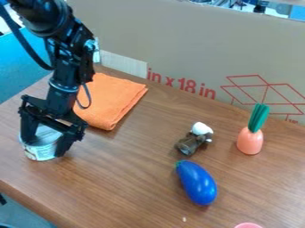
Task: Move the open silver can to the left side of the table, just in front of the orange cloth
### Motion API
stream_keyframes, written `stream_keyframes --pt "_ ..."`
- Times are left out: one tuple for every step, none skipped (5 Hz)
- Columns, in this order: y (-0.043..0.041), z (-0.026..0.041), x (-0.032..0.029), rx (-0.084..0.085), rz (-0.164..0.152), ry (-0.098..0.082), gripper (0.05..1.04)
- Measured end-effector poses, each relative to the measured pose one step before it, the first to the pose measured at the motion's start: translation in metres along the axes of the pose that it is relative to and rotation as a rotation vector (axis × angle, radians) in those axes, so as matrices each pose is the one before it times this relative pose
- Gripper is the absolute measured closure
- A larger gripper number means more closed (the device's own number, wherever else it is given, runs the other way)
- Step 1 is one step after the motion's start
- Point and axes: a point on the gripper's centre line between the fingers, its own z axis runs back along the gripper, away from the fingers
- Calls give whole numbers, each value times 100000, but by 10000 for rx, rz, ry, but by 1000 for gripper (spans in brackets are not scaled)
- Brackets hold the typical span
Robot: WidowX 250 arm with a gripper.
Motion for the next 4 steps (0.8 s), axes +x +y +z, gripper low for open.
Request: stream_keyframes --pt "134 826 -237 -183 -100 -340 81" --pt "-754 2215 -460 -316 -376 -832 82" --pt "-2456 2494 -827 -498 -1023 -1058 82" --pt "-4604 1623 -474 -19 -1393 -270 82"
